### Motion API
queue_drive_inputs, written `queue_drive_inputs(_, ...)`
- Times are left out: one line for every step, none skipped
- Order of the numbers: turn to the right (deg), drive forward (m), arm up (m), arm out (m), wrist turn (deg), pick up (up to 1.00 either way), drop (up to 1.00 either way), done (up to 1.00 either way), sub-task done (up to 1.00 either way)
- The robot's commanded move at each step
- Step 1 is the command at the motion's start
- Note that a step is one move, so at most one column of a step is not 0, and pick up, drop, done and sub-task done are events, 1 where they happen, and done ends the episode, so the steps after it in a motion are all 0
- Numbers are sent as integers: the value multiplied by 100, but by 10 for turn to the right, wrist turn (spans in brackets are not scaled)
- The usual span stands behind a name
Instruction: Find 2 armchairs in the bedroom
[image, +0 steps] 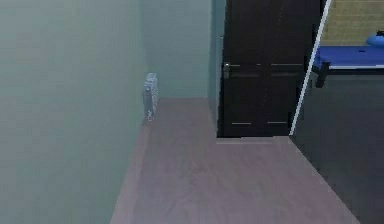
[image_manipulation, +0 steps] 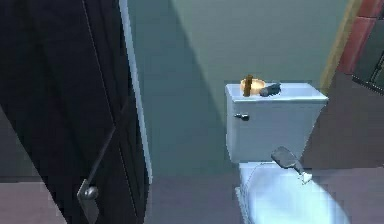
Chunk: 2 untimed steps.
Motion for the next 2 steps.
queue_drive_inputs(0,25,0,0,0,0,0,0,0)
queue_drive_inputs(450,0,0,0,0,0,0,0,0)
